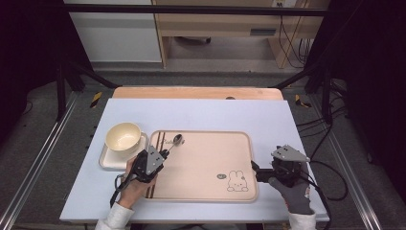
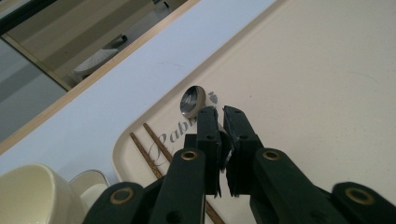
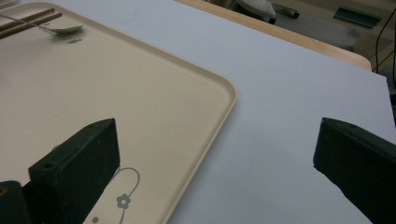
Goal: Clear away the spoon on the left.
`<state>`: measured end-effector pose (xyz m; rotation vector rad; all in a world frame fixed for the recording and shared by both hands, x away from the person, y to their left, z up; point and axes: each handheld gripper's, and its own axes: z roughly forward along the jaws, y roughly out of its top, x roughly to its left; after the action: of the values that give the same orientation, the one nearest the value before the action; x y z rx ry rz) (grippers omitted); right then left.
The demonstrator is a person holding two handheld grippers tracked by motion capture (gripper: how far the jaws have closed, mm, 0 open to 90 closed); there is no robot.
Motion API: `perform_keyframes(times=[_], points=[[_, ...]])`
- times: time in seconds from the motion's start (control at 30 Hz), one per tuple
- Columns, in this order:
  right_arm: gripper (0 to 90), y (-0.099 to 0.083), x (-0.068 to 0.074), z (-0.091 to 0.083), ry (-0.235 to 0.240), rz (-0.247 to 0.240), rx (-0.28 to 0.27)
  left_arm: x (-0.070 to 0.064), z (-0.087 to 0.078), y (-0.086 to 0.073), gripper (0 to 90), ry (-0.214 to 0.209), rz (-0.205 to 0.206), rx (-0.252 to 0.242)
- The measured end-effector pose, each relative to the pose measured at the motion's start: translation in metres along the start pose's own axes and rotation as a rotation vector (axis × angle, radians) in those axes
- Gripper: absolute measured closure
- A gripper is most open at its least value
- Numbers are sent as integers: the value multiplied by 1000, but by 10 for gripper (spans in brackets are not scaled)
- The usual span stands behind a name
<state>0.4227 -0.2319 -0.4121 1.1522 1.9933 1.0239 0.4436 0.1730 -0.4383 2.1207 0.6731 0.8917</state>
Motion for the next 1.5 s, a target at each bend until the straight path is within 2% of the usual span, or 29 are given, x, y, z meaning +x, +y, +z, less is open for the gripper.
perform_keyframes(times=[0.1,0.13,0.23,0.27,0.47,0.63,0.9,1.23,1.5], points=[[7,0,0,0,1,1,-1,-2,1,0,839,-6,9,-2],[7,0,0,0,0,0,0,-3,1,0,839,-12,30,3],[7,0,0,0,1,1,-1,-5,1,1,847,-18,45,7],[7,0,0,0,1,-1,-1,-7,1,1,847,-22,72,14],[7,0,-1,-1,3,-1,-6,-13,3,2,839,-31,110,17],[7,0,-1,-2,1,-1,-7,-20,5,2,815,-38,173,37],[7,1,-1,-2,4,2,-8,-24,8,2,762,-68,205,70],[8,1,-1,-3,1,1,-10,-27,13,0,655,-96,221,110],[8,1,-1,-3,0,-1,-10,-29,18,-3,580,-114,219,151]])
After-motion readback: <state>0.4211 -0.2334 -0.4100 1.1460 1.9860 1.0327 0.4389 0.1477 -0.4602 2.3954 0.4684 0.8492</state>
